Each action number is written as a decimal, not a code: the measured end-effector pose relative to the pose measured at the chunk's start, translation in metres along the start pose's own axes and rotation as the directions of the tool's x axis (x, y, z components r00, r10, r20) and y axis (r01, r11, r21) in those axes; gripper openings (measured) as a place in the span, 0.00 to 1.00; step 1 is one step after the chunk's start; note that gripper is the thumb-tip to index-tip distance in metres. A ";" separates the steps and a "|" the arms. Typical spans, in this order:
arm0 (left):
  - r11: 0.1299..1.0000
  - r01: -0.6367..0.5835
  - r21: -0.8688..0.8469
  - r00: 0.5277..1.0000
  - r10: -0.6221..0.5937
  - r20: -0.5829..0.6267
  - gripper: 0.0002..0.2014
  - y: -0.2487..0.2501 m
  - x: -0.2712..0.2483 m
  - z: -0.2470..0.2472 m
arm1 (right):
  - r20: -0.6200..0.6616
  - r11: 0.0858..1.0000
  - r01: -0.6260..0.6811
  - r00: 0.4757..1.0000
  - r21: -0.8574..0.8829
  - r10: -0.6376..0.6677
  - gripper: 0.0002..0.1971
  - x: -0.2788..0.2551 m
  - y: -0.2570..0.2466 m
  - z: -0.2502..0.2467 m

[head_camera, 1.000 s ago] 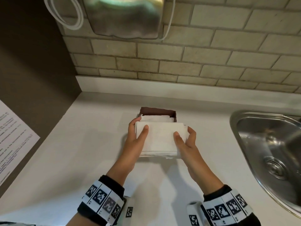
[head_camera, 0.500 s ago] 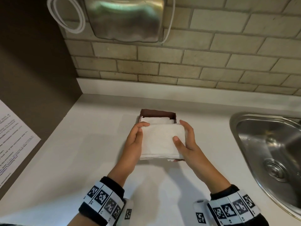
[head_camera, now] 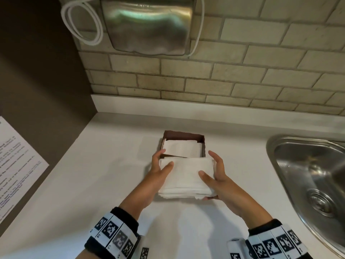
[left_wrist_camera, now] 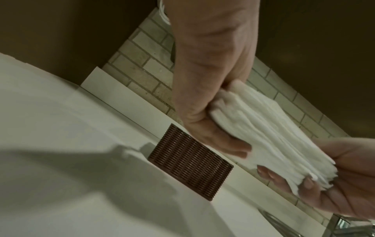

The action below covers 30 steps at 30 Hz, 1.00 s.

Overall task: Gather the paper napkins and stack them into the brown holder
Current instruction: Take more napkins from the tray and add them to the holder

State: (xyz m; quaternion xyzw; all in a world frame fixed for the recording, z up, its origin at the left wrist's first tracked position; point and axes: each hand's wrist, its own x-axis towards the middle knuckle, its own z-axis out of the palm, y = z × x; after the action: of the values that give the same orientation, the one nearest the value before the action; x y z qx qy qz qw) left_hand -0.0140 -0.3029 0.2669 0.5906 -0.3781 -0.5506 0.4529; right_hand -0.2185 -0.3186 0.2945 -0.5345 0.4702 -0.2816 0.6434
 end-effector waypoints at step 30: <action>0.858 -0.033 0.513 0.999 0.027 0.019 0.25 0.043 0.107 -0.012 | -0.270 0.651 -0.157 0.960 -0.742 -0.076 0.17 0.132 -0.032 -0.012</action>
State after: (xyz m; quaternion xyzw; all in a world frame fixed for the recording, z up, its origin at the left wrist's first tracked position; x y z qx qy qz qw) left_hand 0.0119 -0.4156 0.2744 0.6808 -0.5225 -0.4263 0.2859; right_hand -0.1726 -0.4463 0.2854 -0.6981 0.6416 -0.1172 0.2953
